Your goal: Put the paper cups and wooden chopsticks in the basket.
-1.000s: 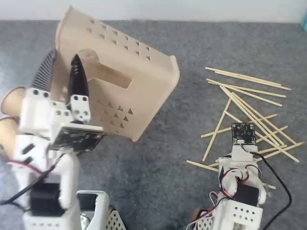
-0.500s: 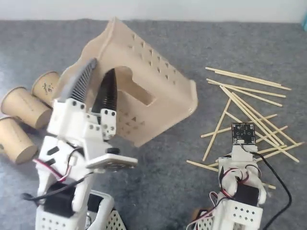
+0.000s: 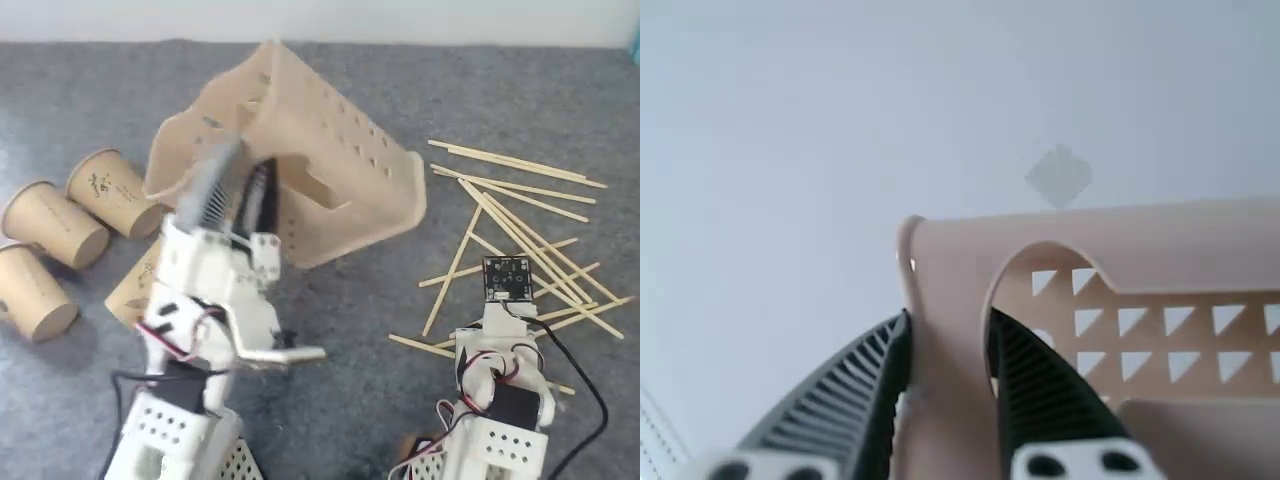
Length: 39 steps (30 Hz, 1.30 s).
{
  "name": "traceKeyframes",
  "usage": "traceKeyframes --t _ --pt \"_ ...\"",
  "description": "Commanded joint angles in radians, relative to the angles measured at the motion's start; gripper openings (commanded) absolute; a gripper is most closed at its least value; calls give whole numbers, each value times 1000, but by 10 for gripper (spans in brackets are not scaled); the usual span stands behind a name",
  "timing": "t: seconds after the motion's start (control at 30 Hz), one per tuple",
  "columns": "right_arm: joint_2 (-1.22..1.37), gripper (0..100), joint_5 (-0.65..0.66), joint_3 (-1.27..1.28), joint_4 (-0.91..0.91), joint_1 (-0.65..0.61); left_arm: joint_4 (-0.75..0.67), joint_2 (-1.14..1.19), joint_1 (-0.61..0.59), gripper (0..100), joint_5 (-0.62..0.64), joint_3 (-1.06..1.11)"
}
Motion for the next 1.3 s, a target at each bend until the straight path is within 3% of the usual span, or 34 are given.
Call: traceKeyframes --t 0.0,0.57,0.87,1.27 --pt "4 7 15 -31 2 5 -192 -25 83 11 -92 82" --pt "4 7 15 -32 2 5 -203 -25 104 12 -152 101" --pt "4 7 15 -32 2 7 -496 -18 290 12 -146 105" --pt "4 7 15 -32 2 7 -523 -17 339 12 -213 116"
